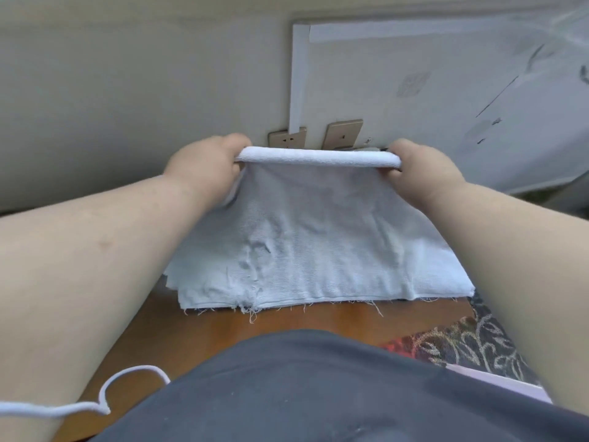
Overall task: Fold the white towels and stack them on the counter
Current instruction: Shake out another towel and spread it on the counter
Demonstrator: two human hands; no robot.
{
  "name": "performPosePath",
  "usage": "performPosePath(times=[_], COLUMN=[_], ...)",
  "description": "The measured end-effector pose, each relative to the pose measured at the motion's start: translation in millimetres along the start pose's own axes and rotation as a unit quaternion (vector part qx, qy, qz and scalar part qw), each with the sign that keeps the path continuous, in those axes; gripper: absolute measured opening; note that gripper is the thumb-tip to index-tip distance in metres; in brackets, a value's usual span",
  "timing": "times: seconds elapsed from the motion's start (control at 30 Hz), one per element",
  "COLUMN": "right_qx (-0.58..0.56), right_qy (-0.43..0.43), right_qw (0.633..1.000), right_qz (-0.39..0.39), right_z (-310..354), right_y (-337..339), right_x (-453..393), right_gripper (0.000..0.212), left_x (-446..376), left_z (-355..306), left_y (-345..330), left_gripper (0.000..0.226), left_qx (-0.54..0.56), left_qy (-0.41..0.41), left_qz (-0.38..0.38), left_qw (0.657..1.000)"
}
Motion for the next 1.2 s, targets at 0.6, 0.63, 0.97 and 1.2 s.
performPosePath(times=[0.6,0.63,0.97,1.2], right_qx=[-0.038,-0.051,-0.146,-0.130], right_qy=[0.058,0.068,0.174,0.207], right_qw=[0.984,0.983,0.965,0.963], right_qz=[-0.166,-0.162,-0.130,-0.115], right_z=[186,200,330,391], right_y=[101,99,77,55], right_x=[133,137,168,203], right_gripper=[0.021,0.022,0.028,0.031], left_x=[139,147,255,349], left_z=[62,66,133,214], left_y=[175,181,236,252], left_gripper=[0.016,0.017,0.022,0.025], left_qx=[0.039,0.048,0.020,-0.036], left_qy=[-0.020,-0.011,0.107,0.187], left_qz=[-0.134,-0.139,-0.213,-0.231], left_qw=[0.990,0.989,0.971,0.954])
Point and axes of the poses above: each hand's wrist, its own x-axis away from the middle knuckle, its own y-axis out of the back of the hand, z = x × y, the point moved 10 cm from there along -x, towards the middle knuckle, and after that the axes turned 11 degrees about -x, right-handed, at the moved point
